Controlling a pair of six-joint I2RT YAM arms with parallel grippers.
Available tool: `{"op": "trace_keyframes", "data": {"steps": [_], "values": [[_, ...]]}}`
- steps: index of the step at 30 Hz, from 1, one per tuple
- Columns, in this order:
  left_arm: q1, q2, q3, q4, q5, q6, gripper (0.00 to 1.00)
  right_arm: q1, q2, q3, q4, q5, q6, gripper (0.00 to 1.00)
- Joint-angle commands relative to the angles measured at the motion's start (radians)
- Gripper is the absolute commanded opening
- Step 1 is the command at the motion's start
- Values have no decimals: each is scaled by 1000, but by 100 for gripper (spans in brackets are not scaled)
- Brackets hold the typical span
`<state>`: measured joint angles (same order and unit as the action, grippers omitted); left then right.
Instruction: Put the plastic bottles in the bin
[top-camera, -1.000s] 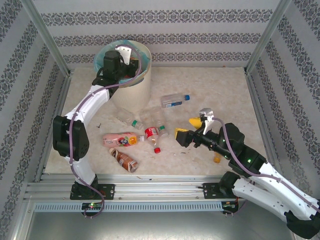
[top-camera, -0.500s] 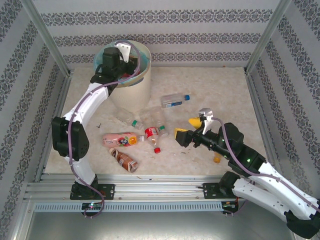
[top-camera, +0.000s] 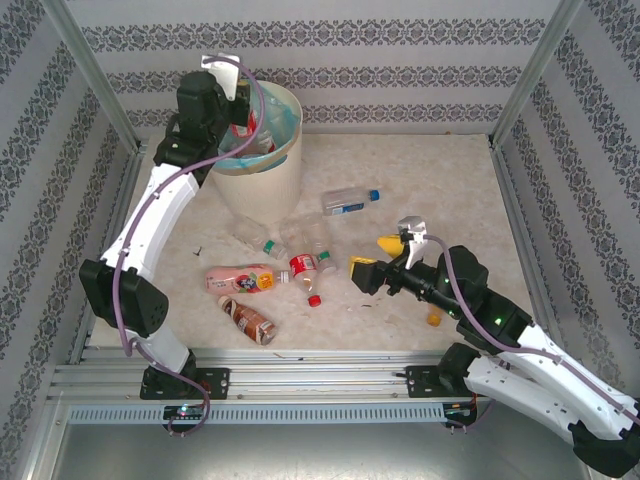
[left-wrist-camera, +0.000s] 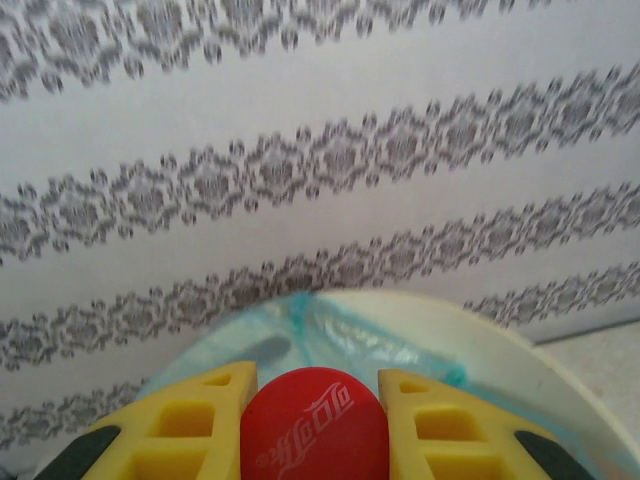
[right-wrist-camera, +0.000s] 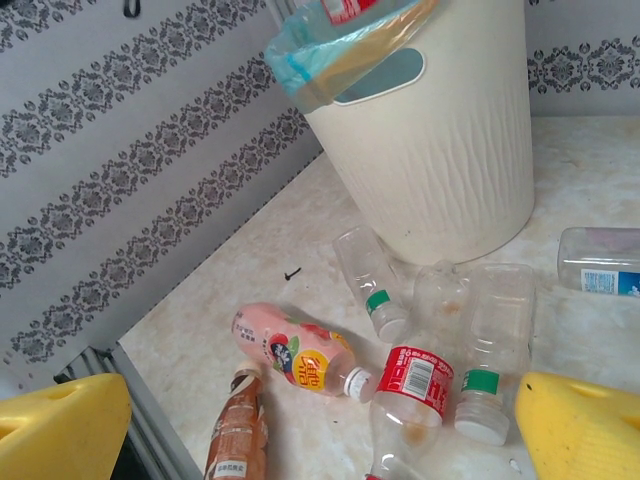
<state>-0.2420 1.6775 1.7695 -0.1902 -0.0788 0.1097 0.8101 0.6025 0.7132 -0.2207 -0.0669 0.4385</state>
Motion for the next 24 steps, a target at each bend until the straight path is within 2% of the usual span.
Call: {"op": "trace_keyframes", "data": {"steps": [1, 11, 18, 24], "values": [[1, 17, -72, -51, -29, 29, 0, 18, -13, 20, -9, 18, -13, 98], [11, 29, -185, -15, -2, 2, 0, 20, -26, 11, -16, 23, -1, 98], [18, 10, -202, -9, 77, -60, 0, 22, -21, 8, -16, 24, -1, 98], [30, 41, -203, -38, 72, -39, 0, 21, -19, 5, -11, 26, -2, 98]]}}
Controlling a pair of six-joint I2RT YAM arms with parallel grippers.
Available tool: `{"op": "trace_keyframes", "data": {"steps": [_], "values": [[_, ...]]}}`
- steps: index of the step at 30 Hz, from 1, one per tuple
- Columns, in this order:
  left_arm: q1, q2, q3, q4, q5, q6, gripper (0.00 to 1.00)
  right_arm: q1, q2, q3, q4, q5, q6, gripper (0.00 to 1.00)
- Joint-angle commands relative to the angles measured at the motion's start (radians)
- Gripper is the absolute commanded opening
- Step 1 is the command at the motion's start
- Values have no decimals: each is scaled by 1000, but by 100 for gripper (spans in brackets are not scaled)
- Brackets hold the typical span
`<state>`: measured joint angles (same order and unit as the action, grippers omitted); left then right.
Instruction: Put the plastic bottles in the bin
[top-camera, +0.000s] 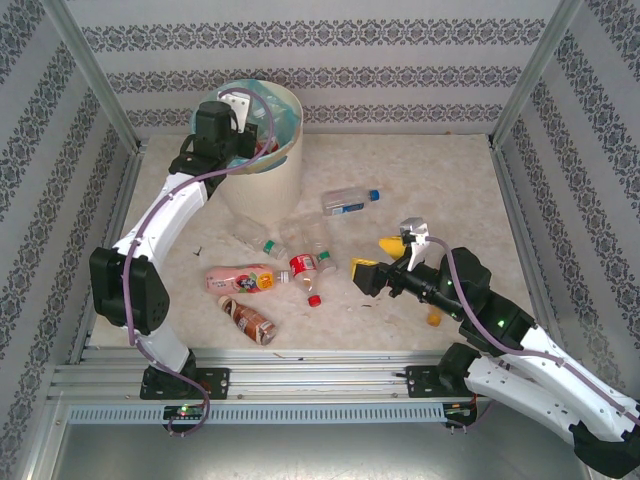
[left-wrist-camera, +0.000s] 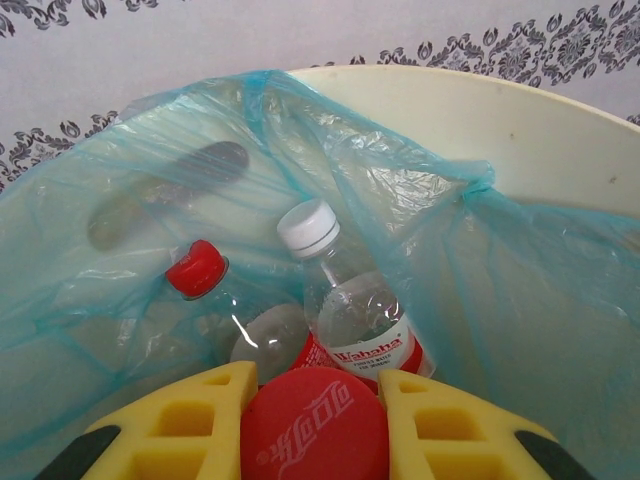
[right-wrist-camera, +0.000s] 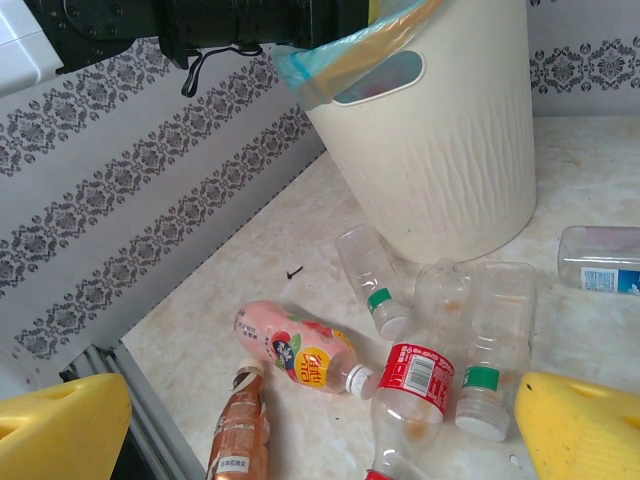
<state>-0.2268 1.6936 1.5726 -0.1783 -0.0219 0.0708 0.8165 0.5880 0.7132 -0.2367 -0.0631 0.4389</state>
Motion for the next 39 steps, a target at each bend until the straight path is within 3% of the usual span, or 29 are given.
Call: {"op": "trace_keyframes", "data": {"steps": [1, 3, 5, 8, 12, 15, 20, 25, 29, 33, 39], "values": [[18, 27, -4, -53, 16, -5, 1, 15, -4, 5, 4, 22, -4, 98], [23, 23, 5, -59, 27, -13, 10, 15, -2, 7, 6, 24, -2, 98], [23, 12, 21, -59, 31, -25, 34, 16, 2, 10, 7, 24, -4, 98], [24, -11, 84, -74, 43, -43, 57, 16, 13, 18, 9, 22, -6, 98], [23, -63, 185, -81, 42, -57, 66, 18, 33, 33, 10, 16, -11, 98], [23, -106, 237, -88, 34, -58, 67, 18, 44, 37, 17, 16, -12, 98], [24, -160, 203, -77, 40, -59, 55, 17, 61, 28, 41, 13, -10, 98], [23, -79, 228, -152, 55, -43, 43, 21, 89, 31, 59, -7, 0, 98], [24, 57, 345, -230, 31, -23, 37, 31, 99, 35, 60, -8, 10, 98], [23, 204, 533, -391, 17, -31, 15, 45, 88, 30, 65, 12, 18, 98], [24, 372, 777, -687, 12, -73, 0, 55, 67, 23, 52, 31, 14, 98]]}}
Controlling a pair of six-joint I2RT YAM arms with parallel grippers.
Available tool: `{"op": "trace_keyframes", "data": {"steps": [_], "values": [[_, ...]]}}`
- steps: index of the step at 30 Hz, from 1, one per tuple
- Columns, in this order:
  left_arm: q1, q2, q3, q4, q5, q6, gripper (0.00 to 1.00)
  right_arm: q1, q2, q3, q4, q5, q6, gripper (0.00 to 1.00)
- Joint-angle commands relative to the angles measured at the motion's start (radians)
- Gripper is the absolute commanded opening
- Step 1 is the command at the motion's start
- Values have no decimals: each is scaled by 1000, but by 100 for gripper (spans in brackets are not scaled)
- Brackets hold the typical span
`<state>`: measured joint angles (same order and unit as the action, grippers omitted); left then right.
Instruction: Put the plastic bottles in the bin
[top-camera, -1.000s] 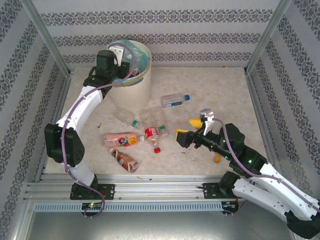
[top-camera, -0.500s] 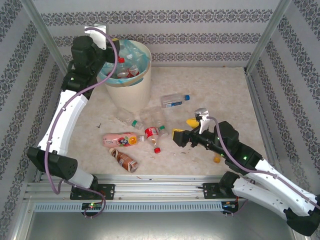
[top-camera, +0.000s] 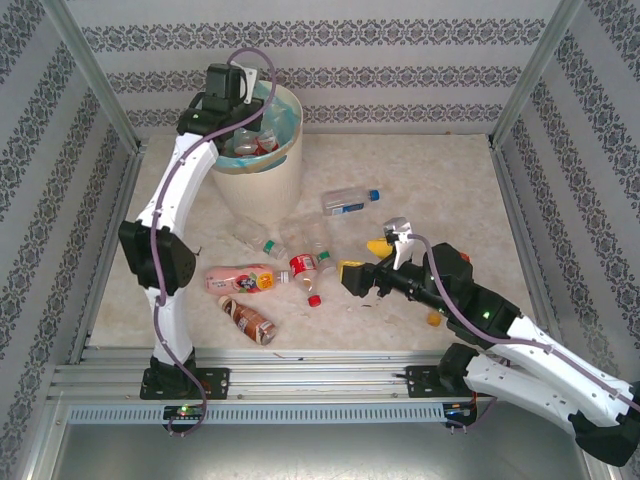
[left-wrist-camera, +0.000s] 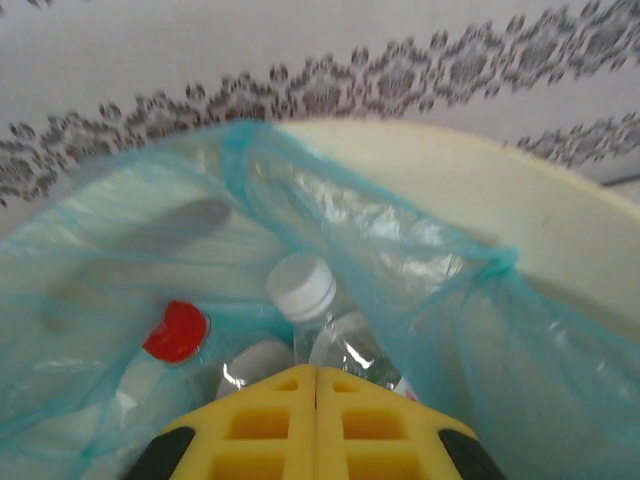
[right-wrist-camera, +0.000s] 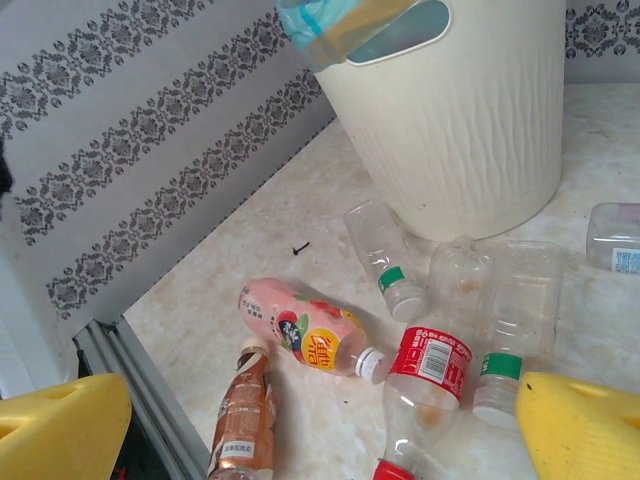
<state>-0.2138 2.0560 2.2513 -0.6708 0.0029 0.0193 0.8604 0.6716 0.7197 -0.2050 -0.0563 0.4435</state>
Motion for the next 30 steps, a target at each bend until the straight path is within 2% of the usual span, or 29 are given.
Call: {"op": "trace_keyframes", "data": {"steps": [1, 13, 18, 24, 30], "values": [[10, 14, 95, -207, -9, -26, 0, 11, -21, 14, 18, 30, 10, 98], [36, 16, 18, -282, 26, -54, 0, 14, -13, 1, 27, 23, 15, 98], [66, 12, -36, -246, 28, -60, 0, 16, -15, 3, 25, 27, 14, 98], [94, 16, 8, -244, 17, -82, 0, 19, -2, 21, 24, 32, 13, 98], [93, 1, 123, -254, 36, -101, 2, 22, 21, 39, 16, 40, 11, 98]]}}
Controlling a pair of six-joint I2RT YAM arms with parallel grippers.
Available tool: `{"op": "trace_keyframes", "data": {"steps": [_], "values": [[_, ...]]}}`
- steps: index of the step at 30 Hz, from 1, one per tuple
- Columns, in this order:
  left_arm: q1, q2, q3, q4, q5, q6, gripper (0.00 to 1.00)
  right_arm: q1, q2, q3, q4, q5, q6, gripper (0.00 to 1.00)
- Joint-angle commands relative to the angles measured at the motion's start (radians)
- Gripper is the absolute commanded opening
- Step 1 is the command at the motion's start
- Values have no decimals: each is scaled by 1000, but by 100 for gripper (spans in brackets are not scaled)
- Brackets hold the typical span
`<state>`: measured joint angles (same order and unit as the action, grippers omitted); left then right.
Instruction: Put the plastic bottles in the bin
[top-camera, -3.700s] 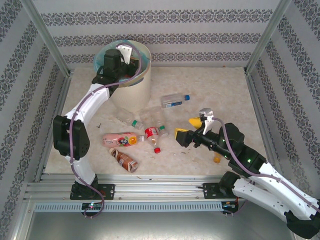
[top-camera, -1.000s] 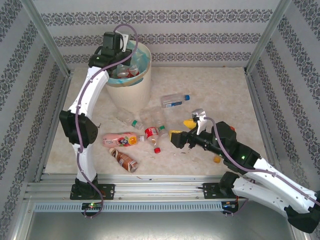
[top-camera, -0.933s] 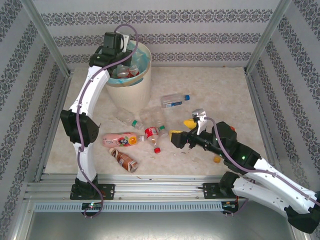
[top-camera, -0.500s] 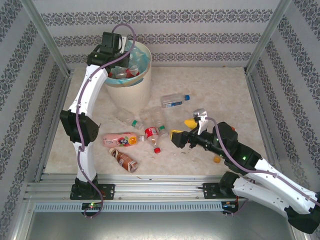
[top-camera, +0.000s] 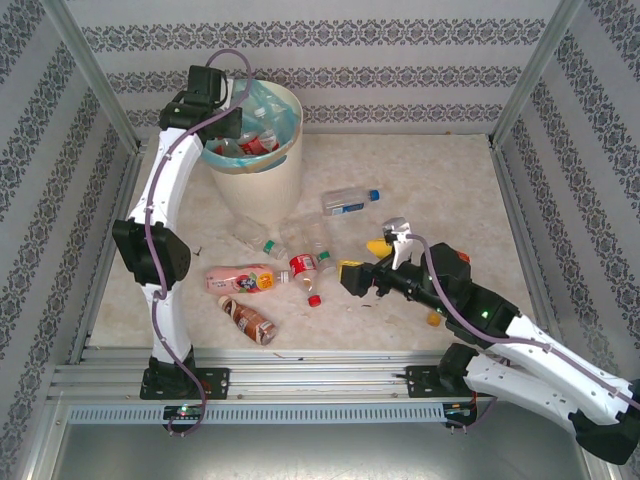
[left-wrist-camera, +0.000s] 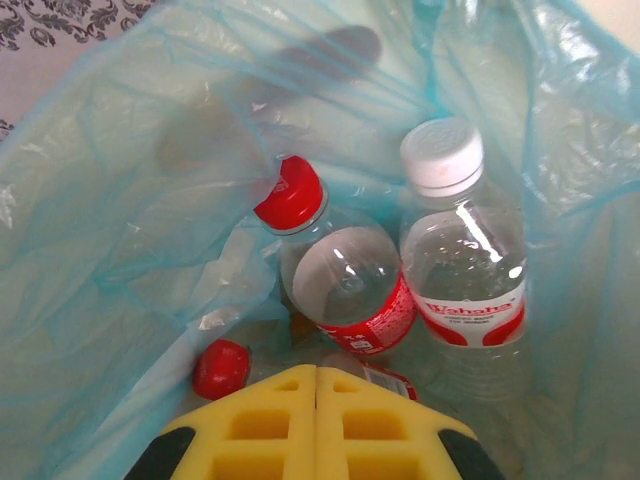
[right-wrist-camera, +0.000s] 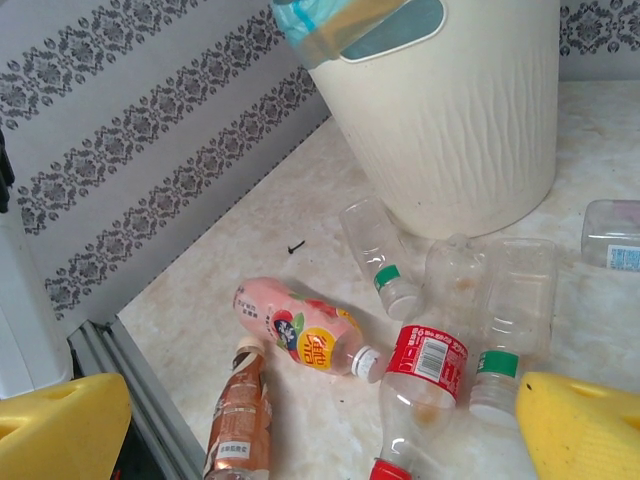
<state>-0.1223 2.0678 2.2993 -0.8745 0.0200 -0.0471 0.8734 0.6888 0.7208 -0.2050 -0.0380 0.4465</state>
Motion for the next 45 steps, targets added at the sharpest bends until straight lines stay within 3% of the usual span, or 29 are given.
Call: {"op": "trace_keyframes", "data": {"steps": [1, 3, 7, 10, 19, 25, 29, 34, 39, 45], "values": [[1, -24, 86, -44, 26, -42, 3, 9, 10, 41, 13, 25, 8, 98], [1, -60, 91, -25, 56, -58, 6, 9, 19, 49, 5, 30, 7, 98], [-2, -164, 74, 20, 115, -93, 23, 9, 41, 64, -9, 45, 2, 98], [-6, -278, -9, 86, 144, -116, 25, 10, 80, 96, -64, 93, 1, 98], [-103, -795, -714, 480, 217, -119, 36, 12, 337, 247, -249, 163, -39, 97], [-179, -1117, -1159, 632, 267, -59, 38, 71, 549, 327, -254, 27, -94, 91], [-180, -1316, -1388, 631, 152, -88, 42, 207, 674, 373, -225, 35, -194, 91], [-180, -1493, -1555, 553, -37, -121, 50, 323, 851, 476, -262, 117, -224, 95], [-180, -1583, -1642, 498, -186, -129, 55, 329, 981, 532, -238, 109, -335, 92], [-179, -1592, -1637, 458, -259, -107, 59, 276, 1023, 577, -291, 161, -363, 87]]}}
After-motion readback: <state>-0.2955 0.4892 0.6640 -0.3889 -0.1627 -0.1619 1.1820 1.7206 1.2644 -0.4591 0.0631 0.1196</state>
